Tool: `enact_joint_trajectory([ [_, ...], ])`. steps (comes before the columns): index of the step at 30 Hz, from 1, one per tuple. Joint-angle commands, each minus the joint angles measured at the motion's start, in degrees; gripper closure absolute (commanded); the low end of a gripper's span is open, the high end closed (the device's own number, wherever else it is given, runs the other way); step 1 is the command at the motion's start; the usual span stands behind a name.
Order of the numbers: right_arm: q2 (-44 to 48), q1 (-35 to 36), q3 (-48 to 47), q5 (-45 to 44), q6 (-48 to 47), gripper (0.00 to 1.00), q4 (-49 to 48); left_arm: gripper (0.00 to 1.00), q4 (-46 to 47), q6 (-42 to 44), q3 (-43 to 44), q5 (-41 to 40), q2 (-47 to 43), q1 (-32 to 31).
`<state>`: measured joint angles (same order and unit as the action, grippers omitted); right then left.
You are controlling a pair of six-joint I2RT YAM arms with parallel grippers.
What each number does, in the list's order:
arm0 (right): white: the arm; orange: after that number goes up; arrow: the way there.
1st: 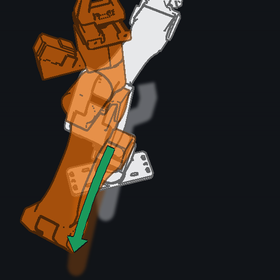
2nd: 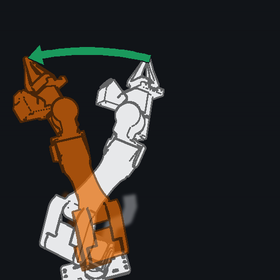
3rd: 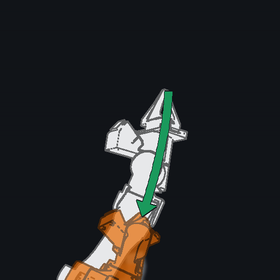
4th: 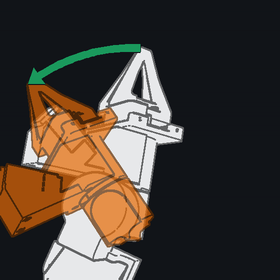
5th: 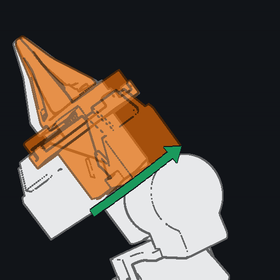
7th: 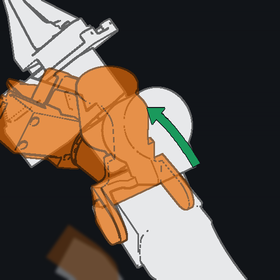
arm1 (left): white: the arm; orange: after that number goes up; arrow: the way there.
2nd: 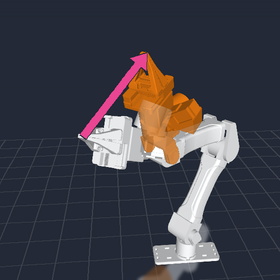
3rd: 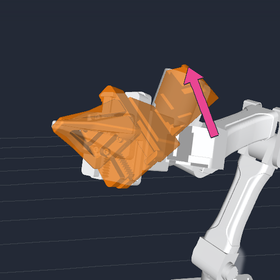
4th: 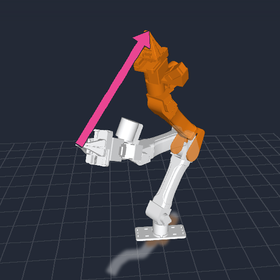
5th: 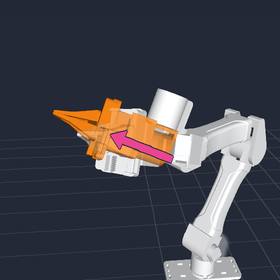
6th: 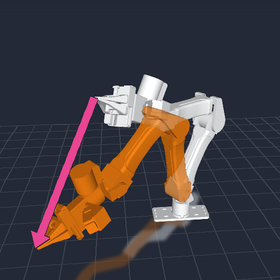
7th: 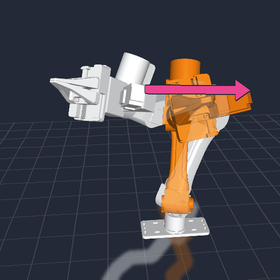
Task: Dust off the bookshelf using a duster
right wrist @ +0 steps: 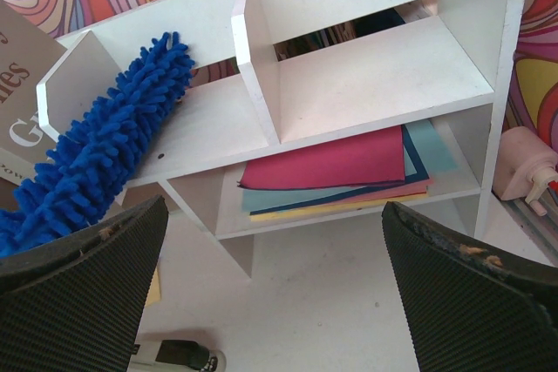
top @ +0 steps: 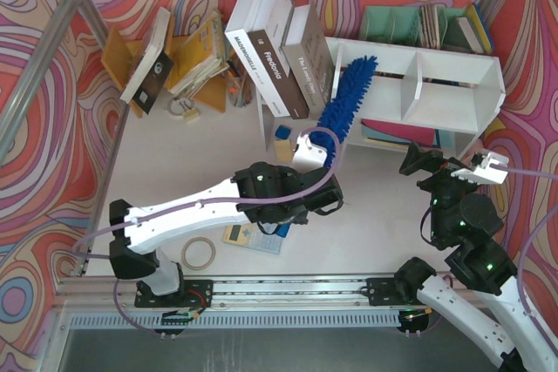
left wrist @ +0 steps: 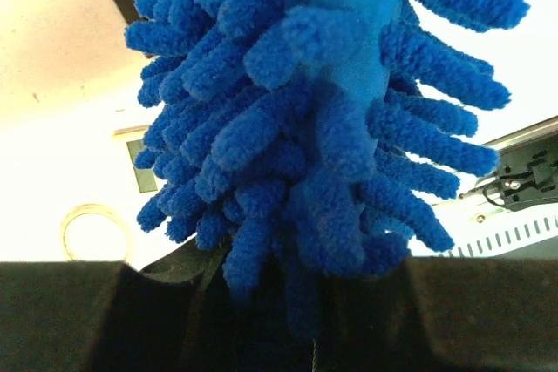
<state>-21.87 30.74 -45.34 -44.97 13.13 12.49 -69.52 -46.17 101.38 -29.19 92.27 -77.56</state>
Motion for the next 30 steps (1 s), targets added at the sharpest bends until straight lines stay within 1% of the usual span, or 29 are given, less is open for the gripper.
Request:
enact_joint_trajectory([
  [1,-0.1,0.01,0.16,-0.51,0.32,0.01,0.37,1.0,3.5,0.67,3.97,0.23,3.85,0.24],
  [4,0.06,0.02,0.17,-0.38,0.32,0.01,0.49,1.0,4.51,2.01,6.62,1.27,5.66,-0.29],
  [6,0.22,0.06,0.09,-0.45,0.28,0.01,0.47,1.0,4.11,2.77,8.78,0.24,6.23,-0.62],
  [9,0.57,0.07,0.12,-0.47,0.3,0.01,0.47,1.0,3.56,3.24,9.7,-1.9,5.53,-0.83],
  [18,0.13,0.09,0.3,-0.29,0.27,0.01,0.41,1.0,3.47,1.91,5.9,-6.35,0.68,-0.75],
  [23,-0.45,0.02,0.17,-0.38,0.52,0.01,0.63,1.0,5.04,1.72,2.99,-5.09,0.6,-0.72],
  [30,0.2,0.02,0.25,-0.38,0.81,0.01,0.88,1.0,7.52,-0.08,-1.96,-1.0,2.01,-0.58],
])
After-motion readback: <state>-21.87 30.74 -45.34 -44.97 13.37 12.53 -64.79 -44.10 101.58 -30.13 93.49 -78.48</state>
